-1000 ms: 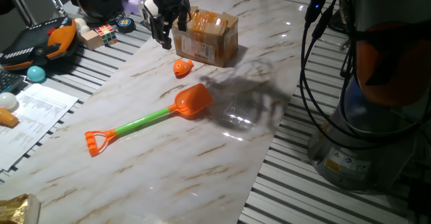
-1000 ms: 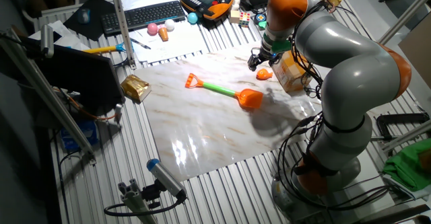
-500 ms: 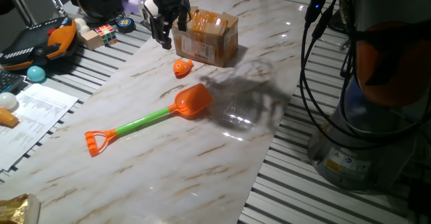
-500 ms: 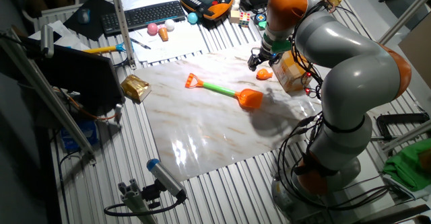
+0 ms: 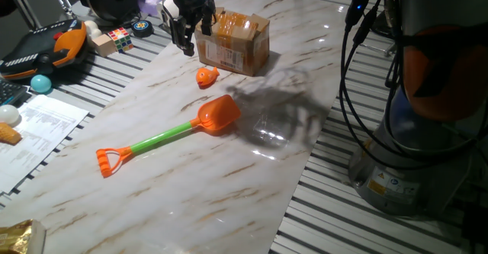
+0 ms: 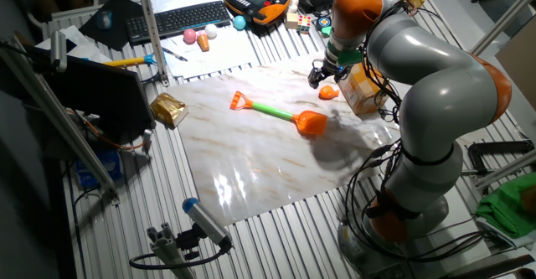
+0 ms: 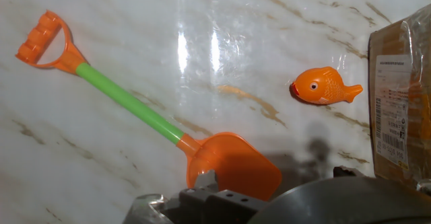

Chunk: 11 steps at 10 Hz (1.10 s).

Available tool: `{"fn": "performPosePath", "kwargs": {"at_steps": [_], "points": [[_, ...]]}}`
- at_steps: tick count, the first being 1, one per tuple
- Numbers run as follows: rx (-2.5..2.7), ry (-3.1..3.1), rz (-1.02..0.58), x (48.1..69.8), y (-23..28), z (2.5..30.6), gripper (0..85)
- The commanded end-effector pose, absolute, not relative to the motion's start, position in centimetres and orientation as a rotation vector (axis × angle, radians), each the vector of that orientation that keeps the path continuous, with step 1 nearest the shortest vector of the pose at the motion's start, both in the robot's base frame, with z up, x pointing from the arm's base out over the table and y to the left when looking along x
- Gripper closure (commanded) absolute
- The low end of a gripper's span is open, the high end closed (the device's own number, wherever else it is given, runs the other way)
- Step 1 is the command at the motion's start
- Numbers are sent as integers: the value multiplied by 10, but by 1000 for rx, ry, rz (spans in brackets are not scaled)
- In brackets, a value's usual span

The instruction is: Use a shovel to scoop up an object

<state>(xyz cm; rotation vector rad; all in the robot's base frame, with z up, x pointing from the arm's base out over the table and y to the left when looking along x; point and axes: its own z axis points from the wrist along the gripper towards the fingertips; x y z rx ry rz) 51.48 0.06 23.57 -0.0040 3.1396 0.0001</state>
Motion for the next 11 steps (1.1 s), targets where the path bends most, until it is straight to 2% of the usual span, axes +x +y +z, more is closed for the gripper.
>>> {"fn": "performPosePath", "kwargs": {"at_steps": [1,11], "points": [[-3,3135,2,515,1,236,843],[-13,3137,2,516,0,236,843]]}}
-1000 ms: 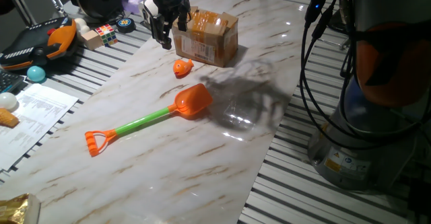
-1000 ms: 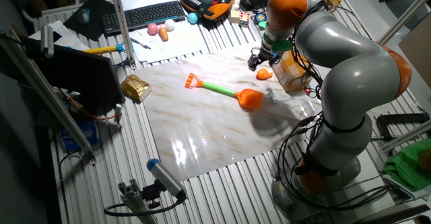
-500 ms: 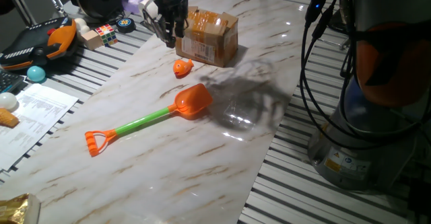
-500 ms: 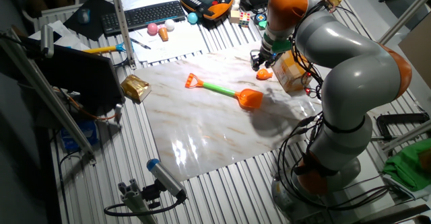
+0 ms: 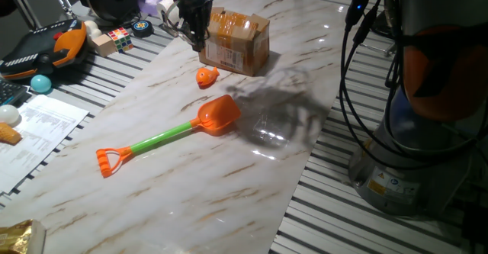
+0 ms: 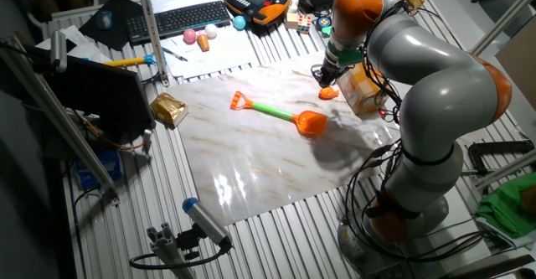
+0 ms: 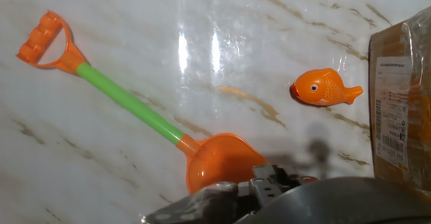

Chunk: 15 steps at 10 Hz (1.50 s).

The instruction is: Use a shovel to scoop up an object

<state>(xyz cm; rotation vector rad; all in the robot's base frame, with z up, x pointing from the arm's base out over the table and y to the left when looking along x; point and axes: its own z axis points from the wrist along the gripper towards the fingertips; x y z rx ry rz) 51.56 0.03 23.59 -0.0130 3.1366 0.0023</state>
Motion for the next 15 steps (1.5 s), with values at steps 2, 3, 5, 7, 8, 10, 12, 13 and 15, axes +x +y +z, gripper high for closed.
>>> {"fn": "performPosePath", "kwargs": {"at_steps": [2,3,5,7,8,10,12,13,15], "points": [[-25,3136,0,516,0,235,843],[-32,3136,-2,516,1,235,843],[-63,3133,-3,518,2,233,843],[-104,3120,-13,518,7,227,843],[-133,3117,-20,518,10,224,843],[-190,3112,-24,520,17,217,843],[-266,3106,-15,522,21,209,843],[-300,3108,-22,522,21,207,843],[-375,3109,-19,525,23,203,843]]}}
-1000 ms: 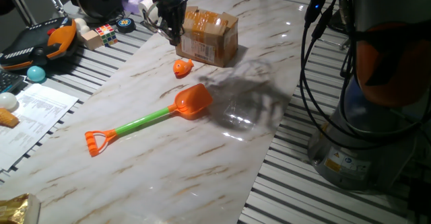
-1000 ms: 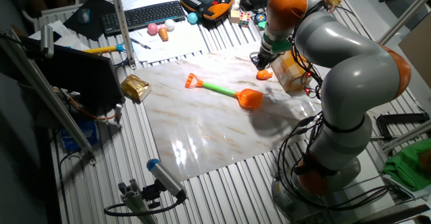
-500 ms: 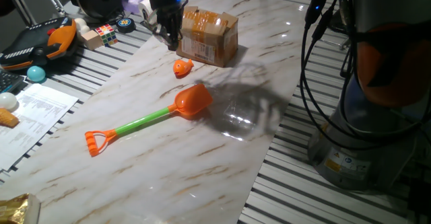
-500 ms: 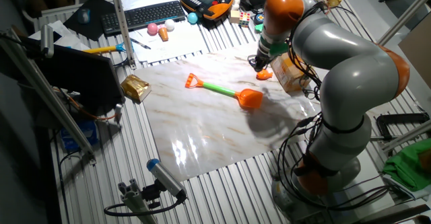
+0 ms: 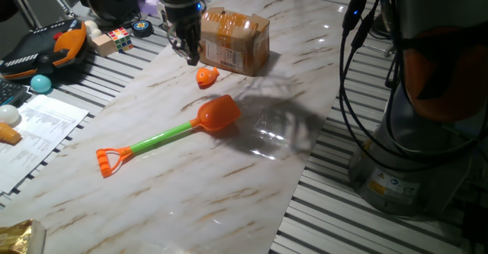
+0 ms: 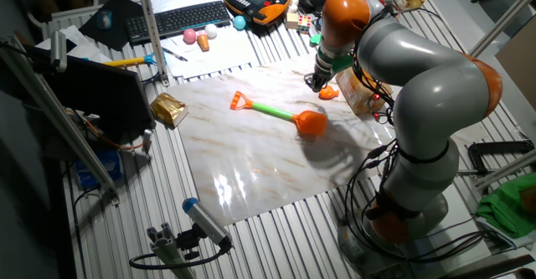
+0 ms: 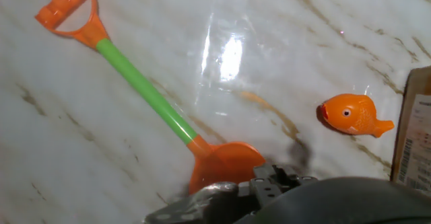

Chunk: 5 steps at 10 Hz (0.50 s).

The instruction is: Use a shovel to scoop up an object

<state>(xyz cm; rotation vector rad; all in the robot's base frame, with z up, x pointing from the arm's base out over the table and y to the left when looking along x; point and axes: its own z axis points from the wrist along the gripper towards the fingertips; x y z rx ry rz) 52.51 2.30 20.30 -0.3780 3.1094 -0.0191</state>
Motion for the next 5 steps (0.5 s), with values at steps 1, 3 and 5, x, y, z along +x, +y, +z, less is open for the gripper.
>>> {"fn": "performPosePath", "kwargs": {"at_steps": [1,3,5], "points": [[-401,3108,-21,526,23,201,843],[-425,3106,-23,527,24,199,843],[-428,3107,-20,527,27,195,843]]}}
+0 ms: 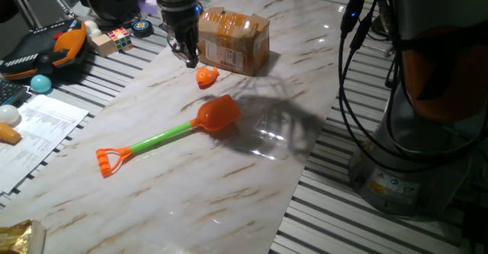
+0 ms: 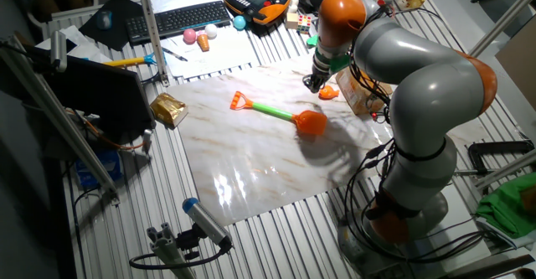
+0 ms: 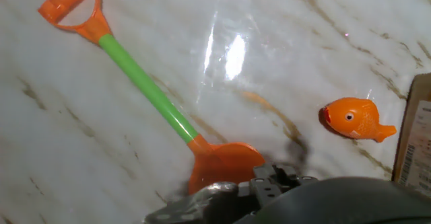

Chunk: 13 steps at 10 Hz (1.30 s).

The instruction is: Use a shovel to scoop up an object

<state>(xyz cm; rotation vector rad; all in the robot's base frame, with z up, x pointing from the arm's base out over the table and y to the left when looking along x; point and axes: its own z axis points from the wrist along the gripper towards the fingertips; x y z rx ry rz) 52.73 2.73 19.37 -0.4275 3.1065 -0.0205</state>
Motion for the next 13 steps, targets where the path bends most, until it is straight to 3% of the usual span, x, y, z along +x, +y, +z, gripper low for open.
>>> {"fn": "performPosePath", "kwargs": {"at_steps": [1,13], "points": [[-428,3106,-21,527,29,192,843],[-657,3088,-81,527,53,164,843]]}}
